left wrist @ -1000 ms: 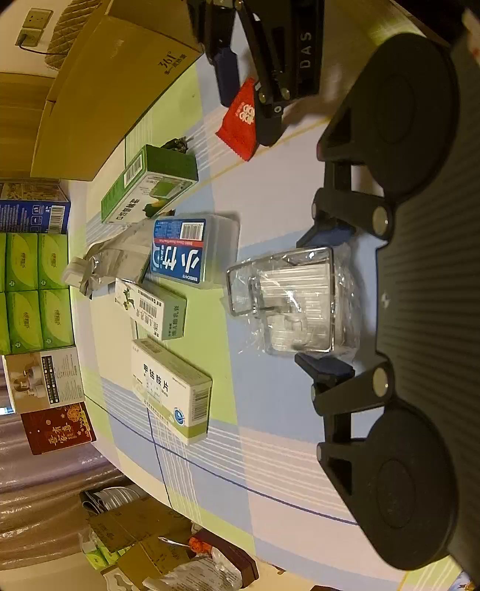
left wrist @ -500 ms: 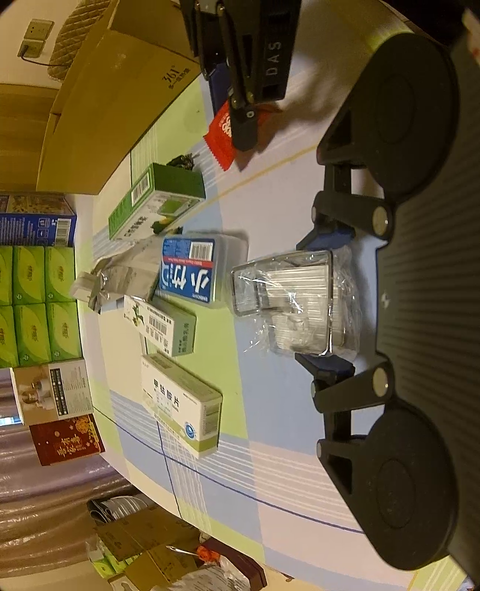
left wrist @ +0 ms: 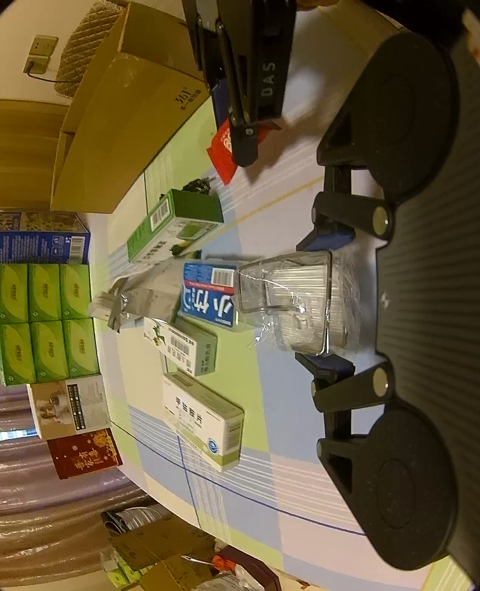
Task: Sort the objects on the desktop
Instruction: 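Lift and carry the rack and candy packet over the cardboard box with both grippers, then open the left gripper to drop the rack while the right gripper releases the candy into the box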
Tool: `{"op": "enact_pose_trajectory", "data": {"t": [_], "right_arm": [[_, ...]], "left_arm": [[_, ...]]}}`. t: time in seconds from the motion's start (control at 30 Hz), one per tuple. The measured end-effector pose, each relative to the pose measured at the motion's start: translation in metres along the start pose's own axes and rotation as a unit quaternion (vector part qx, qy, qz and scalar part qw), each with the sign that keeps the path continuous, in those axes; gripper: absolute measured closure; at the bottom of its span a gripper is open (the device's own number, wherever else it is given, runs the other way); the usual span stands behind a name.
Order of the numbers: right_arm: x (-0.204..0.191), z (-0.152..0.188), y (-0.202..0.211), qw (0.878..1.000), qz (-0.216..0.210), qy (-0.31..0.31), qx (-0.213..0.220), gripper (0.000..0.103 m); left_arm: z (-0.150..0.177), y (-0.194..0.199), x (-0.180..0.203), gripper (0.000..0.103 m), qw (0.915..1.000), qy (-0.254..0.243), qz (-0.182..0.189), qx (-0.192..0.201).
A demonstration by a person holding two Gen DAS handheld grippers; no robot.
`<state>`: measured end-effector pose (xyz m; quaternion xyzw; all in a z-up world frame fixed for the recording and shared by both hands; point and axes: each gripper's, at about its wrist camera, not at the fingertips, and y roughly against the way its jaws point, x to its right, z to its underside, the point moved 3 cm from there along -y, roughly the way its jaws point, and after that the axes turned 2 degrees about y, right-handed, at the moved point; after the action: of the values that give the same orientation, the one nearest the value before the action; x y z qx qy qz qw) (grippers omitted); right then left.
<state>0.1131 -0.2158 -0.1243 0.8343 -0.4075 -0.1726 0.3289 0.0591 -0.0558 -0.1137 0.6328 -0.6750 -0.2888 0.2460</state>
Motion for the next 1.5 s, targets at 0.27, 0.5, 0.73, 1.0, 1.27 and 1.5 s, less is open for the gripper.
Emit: {"op": "enact_pose_trajectory", "data": {"t": [0.27, 0.5, 0.73, 1.0, 1.27, 1.5], "right_arm": [[0.012, -0.014, 0.015, 0.999, 0.007, -0.033, 0.012, 0.077], [0.035, -0.043, 0.047, 0.998, 0.027, -0.045, 0.043, 0.077], [0.090, -0.076, 0.093, 0.993, 0.065, -0.060, 0.078, 0.077], [0.171, -0.083, 0.124, 0.987, 0.115, -0.076, 0.081, 0.077], [0.230, -0.073, 0.124, 0.983, 0.128, -0.113, 0.067, 0.077], [0.255, -0.070, 0.110, 0.981, 0.132, -0.130, 0.057, 0.077]], "left_arm": [[-0.018, 0.009, 0.003, 0.054, 0.9998, 0.004, 0.006, 0.019], [-0.048, 0.019, 0.018, 0.054, 0.9991, 0.009, 0.012, 0.040], [-0.091, 0.032, 0.061, 0.054, 0.9972, -0.001, 0.042, 0.062], [-0.149, 0.029, 0.135, 0.054, 0.9921, -0.030, 0.091, 0.081], [-0.188, -0.003, 0.193, 0.054, 0.9871, -0.049, 0.133, 0.074], [-0.201, -0.035, 0.219, 0.054, 0.9851, -0.056, 0.152, 0.057]]}}
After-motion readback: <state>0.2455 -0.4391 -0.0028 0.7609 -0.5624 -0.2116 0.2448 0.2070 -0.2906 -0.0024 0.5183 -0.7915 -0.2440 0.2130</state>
